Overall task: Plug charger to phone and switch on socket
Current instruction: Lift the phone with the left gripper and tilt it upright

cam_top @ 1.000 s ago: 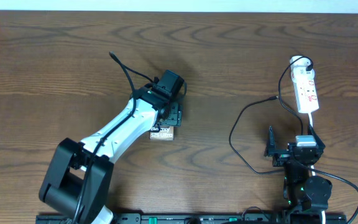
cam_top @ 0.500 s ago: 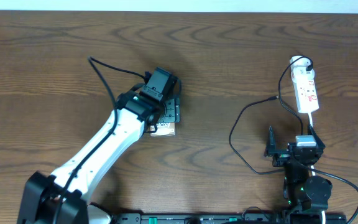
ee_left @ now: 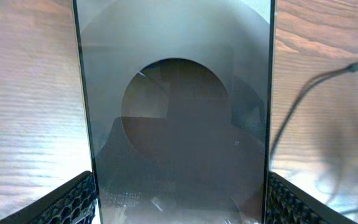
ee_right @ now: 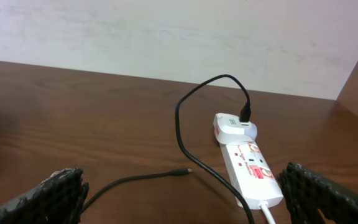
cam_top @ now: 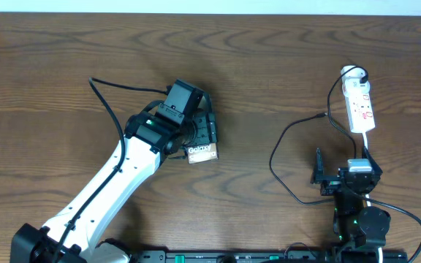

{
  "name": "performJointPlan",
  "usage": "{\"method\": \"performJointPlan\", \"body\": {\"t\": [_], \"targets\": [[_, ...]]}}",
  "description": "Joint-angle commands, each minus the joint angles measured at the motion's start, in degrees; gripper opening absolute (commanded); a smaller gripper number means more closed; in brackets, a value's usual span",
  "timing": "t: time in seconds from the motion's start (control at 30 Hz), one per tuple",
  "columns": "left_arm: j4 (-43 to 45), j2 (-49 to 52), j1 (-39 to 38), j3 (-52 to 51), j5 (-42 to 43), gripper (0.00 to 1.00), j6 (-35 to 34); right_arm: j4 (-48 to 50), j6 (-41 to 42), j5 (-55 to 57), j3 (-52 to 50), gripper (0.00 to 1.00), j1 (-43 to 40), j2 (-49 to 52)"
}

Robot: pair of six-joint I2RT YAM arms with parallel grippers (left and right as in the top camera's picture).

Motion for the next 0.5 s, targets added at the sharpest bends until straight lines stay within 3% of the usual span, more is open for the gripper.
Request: {"method": "performJointPlan", "body": {"t": [0.0, 0.47], "targets": [[0.33, -1.25, -0.07, 0.11, 4.55, 0.64, -3.04, -0.26, -0.61, 0.28, -0.04, 0.99, 0.17, -0.46], [0.50, -1.25, 5.49, 0.11, 16.13, 0.64, -5.57, -0.26, -0.61, 0.26, -0.04, 0.99, 0.17, -0.46]]}}
